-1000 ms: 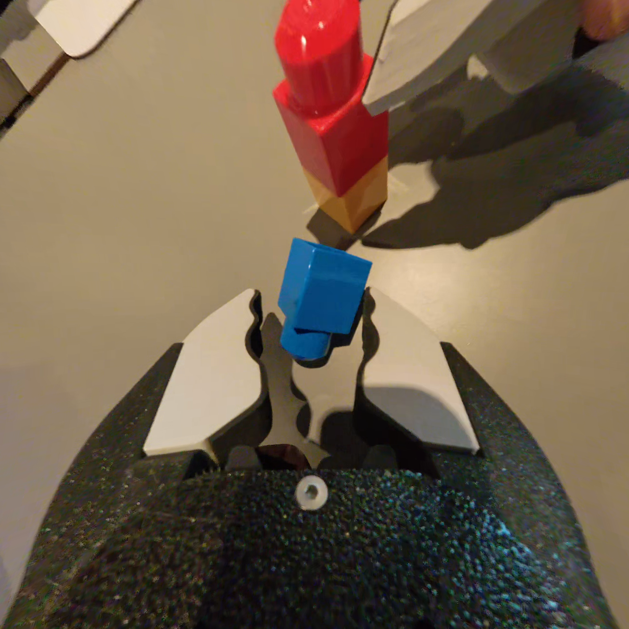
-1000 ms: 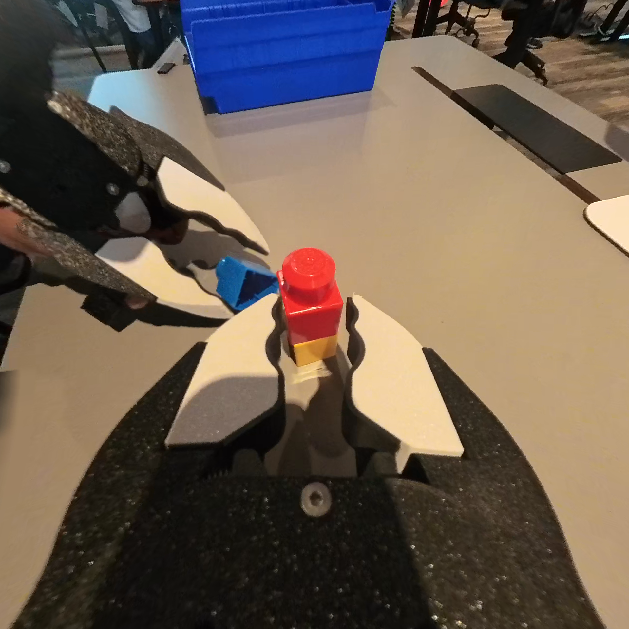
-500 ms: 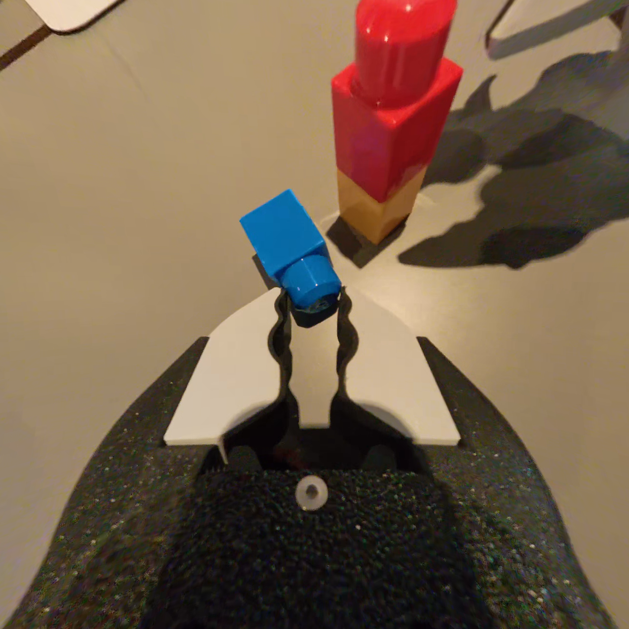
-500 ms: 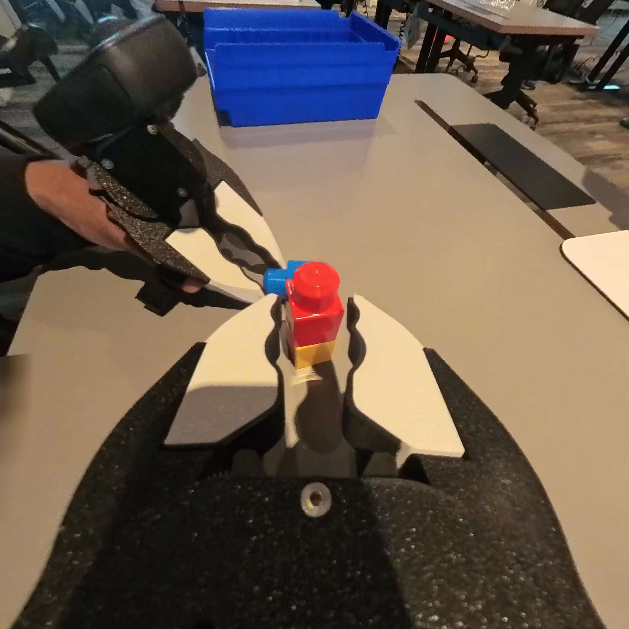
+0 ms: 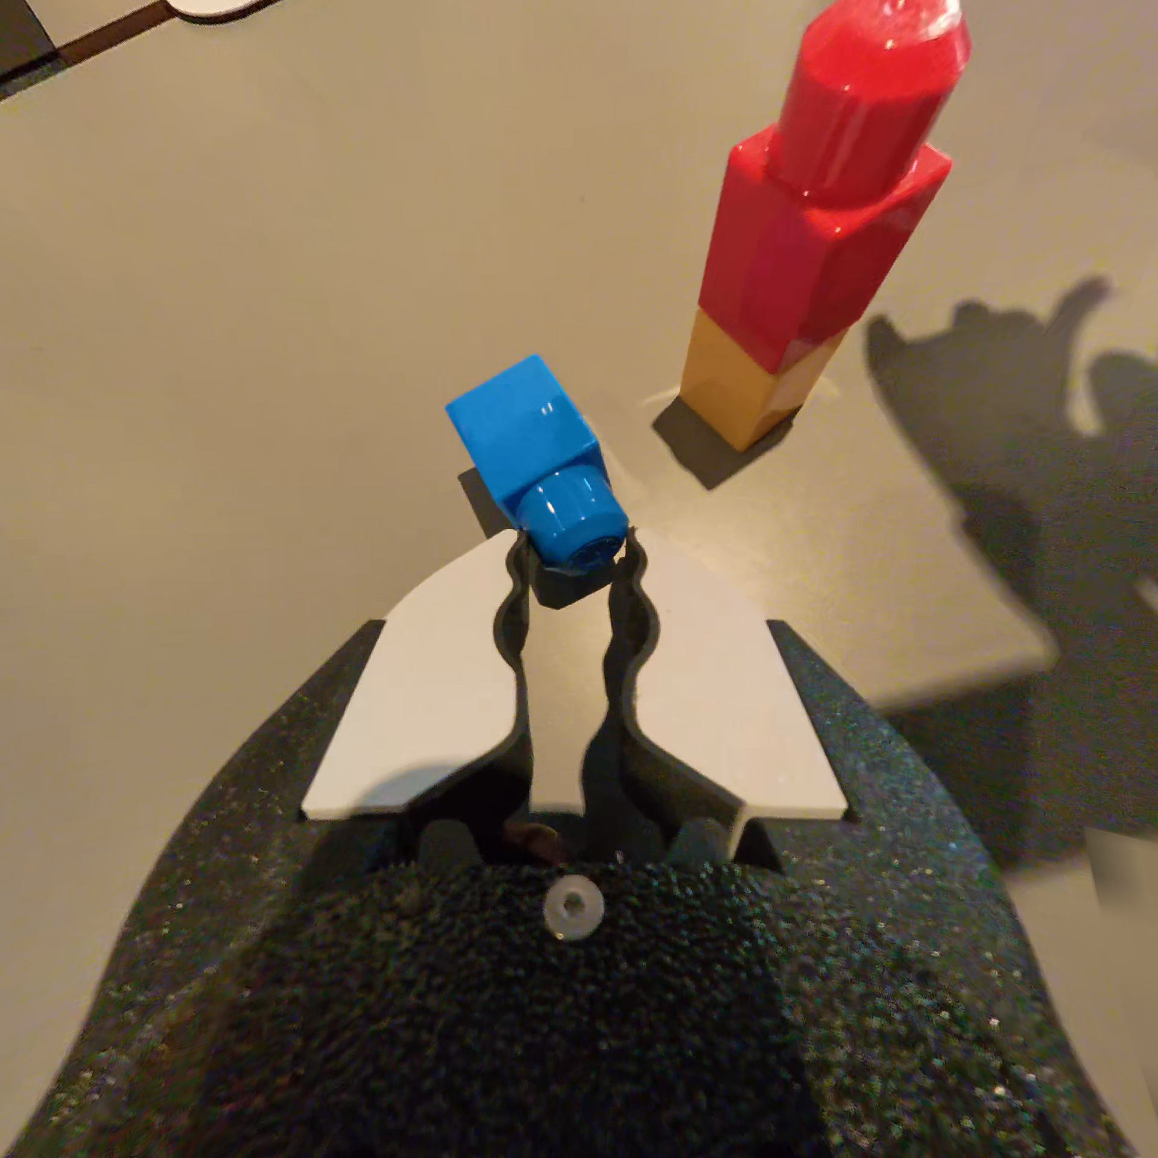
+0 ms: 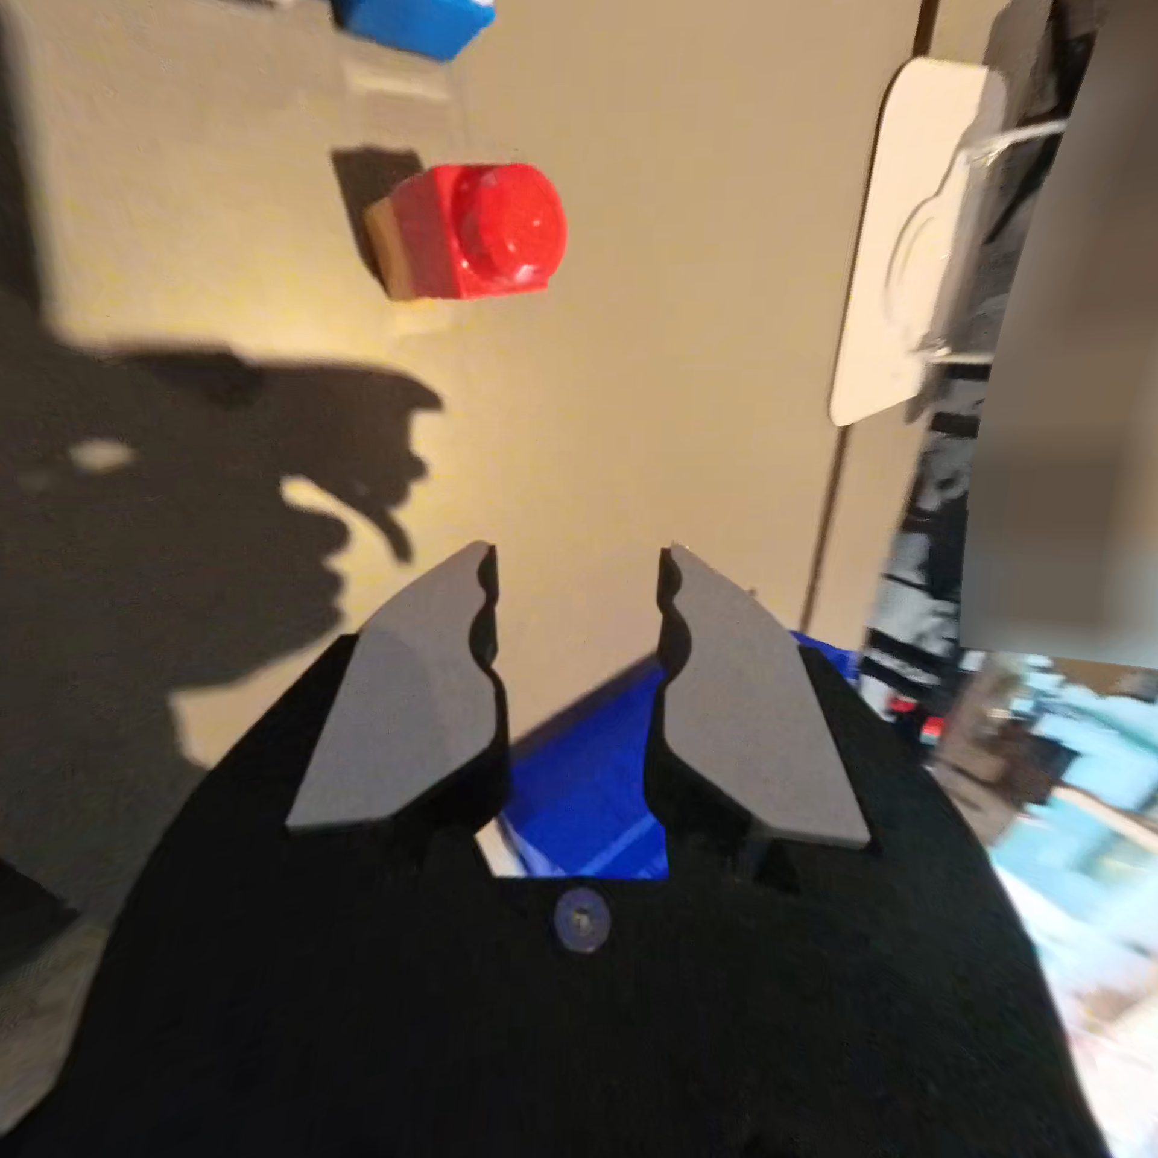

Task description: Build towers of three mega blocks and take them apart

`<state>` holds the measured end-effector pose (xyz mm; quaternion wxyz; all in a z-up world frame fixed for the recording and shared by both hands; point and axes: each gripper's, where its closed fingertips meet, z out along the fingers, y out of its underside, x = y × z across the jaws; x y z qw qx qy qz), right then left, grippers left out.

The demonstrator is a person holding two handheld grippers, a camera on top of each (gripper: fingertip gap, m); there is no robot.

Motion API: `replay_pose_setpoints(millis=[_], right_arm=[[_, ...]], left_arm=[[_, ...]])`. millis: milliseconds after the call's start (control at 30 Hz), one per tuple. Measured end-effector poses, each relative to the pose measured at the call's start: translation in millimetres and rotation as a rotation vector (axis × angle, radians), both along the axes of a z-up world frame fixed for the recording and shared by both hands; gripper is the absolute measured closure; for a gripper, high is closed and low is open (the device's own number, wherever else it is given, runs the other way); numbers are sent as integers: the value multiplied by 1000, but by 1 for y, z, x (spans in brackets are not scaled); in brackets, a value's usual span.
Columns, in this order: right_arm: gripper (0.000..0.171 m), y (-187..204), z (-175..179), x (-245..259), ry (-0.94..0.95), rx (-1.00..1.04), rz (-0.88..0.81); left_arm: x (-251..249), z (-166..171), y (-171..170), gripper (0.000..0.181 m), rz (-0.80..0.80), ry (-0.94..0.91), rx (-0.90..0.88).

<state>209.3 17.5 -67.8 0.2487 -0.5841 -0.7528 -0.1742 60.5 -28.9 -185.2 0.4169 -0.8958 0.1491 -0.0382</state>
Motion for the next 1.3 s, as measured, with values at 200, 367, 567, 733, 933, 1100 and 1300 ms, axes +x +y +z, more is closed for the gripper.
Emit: replay_pose_setpoints(millis=[200,367,567,733,933,1100,1300], right_arm=[[126,-27,27,-17,-199,125,183],[127,-36,13,-24,-214,135,218],[128,-67,2,-33,-154,-60,296],[131,-91,5,-38,-104,-109,340],[131,-110,4,-43,-92,-176,393],[132,-119,5,-49,-67,-153,409],[128,-85,4,-58,109,-283,303]], left_arm=[[0,-4,1,153,-3,-33,-45],[0,-5,1,153,-6,-45,-58],[1,-5,0,153,-12,-38,-52],[2,-4,-1,153,-19,-38,-41],[2,0,-2,153,-21,-56,-20],[3,1,-2,153,-29,-54,-13],[3,4,-3,153,-34,-80,0]])
